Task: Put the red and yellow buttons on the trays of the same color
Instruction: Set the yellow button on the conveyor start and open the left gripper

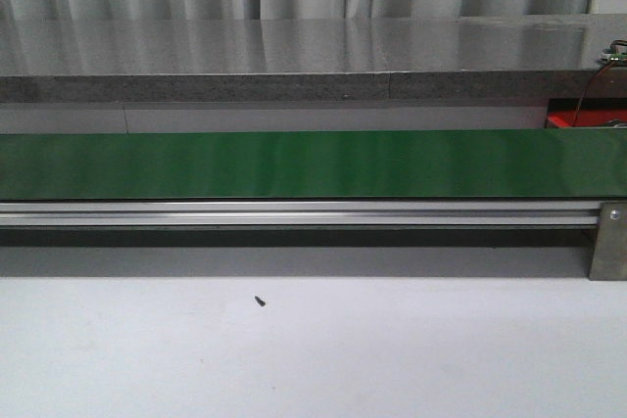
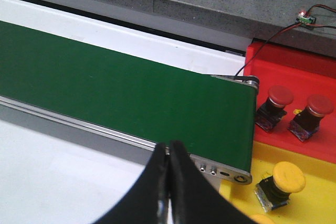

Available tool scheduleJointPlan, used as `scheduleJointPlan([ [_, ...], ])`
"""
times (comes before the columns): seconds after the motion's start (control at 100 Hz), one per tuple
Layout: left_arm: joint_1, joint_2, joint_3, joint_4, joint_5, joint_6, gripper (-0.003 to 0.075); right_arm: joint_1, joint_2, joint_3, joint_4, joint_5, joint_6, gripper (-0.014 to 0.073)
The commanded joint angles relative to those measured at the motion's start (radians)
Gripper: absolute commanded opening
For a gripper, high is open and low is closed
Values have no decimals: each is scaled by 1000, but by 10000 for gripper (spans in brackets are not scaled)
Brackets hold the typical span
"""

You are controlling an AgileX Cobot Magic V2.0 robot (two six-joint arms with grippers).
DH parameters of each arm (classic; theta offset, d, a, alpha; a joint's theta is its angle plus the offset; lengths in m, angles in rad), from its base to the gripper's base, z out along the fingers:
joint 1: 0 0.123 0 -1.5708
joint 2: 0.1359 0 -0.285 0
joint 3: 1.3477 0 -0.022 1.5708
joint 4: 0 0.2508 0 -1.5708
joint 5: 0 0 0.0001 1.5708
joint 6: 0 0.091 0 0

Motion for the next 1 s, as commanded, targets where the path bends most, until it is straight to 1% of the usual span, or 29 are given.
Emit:
scheduleJointPlan([
  [0.0,-6,-46,-24,-36,-37,15,336,3,0,-25,29,-67,-5,-118],
  [0.04,-6,-50,-24,-44,-37,15,415,3,0,-25,29,-67,-5,-118],
  [0.09,-6,-57,-24,-45,-37,15,487,3,0,-25,29,-67,-5,-118],
  [0.13,-6,-66,-24,-45,-37,15,526,3,0,-25,29,-67,-5,-118],
  [0.16,-6,-74,-26,-45,-34,15,540,3,0,-25,29,-67,-5,-118],
  [0.37,-2,-133,-75,-33,-39,15,534,3,0,-25,29,-67,-5,-118],
  [0.52,41,-142,-129,1,-47,15,534,3,0,-25,29,-67,-5,-118],
  [0.66,123,-134,-144,13,-73,15,534,3,0,-25,29,-67,-5,-118],
  [0.9,304,-90,-144,27,-161,15,534,3,0,-25,29,-67,-5,-118],
  [0.99,347,-59,-146,27,-189,15,534,3,0,-25,29,-67,-5,-118],
])
